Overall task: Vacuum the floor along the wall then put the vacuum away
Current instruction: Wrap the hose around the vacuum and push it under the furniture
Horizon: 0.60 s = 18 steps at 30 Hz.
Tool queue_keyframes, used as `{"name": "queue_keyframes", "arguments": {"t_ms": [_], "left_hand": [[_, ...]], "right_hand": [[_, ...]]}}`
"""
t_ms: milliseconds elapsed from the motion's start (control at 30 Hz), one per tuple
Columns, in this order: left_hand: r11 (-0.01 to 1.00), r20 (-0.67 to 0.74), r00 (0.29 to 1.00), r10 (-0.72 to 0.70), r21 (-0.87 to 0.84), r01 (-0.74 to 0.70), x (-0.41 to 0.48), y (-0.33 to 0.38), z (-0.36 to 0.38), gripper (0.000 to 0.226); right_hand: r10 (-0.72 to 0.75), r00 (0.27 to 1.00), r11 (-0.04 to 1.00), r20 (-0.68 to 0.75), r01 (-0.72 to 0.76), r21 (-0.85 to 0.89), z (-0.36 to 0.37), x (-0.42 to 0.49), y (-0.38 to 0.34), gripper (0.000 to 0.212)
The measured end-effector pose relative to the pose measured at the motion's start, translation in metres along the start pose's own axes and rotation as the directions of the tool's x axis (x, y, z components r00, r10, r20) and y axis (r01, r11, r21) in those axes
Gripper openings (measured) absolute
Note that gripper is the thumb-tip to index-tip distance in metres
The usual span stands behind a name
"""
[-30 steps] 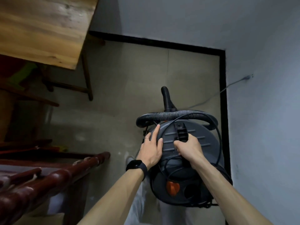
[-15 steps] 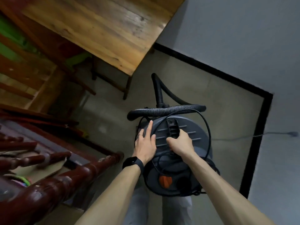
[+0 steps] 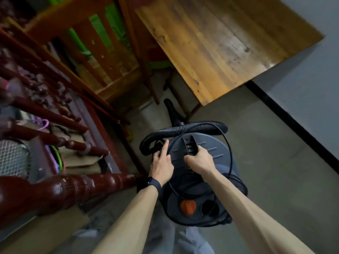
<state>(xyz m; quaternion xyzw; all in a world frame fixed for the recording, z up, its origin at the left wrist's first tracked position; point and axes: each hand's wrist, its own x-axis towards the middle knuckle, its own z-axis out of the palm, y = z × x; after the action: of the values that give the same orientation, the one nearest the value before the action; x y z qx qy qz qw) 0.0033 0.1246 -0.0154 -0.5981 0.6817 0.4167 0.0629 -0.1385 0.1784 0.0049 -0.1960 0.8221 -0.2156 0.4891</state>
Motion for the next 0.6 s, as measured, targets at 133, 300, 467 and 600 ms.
{"name": "queue_keyframes", "arguments": {"t_ms": [133, 300, 467, 600], "left_hand": [[1.0, -0.009, 1.0, -0.017, -0.014, 0.017, 0.027, -0.008, -0.005, 0.056], [0.999, -0.018, 1.0, -0.006, -0.044, 0.005, 0.062, -0.025, -0.004, 0.053], [0.999, 0.006, 0.999, -0.045, 0.001, 0.045, 0.072, -0.021, -0.009, 0.055], [0.989, 0.079, 0.986, -0.145, 0.032, 0.142, 0.069, -0.024, -0.02, 0.058]], "right_hand": [[-0.029, 0.998, 0.998, 0.05, 0.032, -0.053, 0.015, 0.031, -0.013, 0.025], [-0.049, 0.997, 0.994, 0.056, 0.054, -0.097, 0.027, 0.076, -0.028, 0.024], [-0.066, 0.994, 0.991, 0.084, 0.075, -0.11, 0.031, 0.101, -0.048, 0.024], [-0.064, 0.989, 0.983, 0.134, 0.085, -0.163, 0.043, 0.117, -0.067, 0.031]]}}
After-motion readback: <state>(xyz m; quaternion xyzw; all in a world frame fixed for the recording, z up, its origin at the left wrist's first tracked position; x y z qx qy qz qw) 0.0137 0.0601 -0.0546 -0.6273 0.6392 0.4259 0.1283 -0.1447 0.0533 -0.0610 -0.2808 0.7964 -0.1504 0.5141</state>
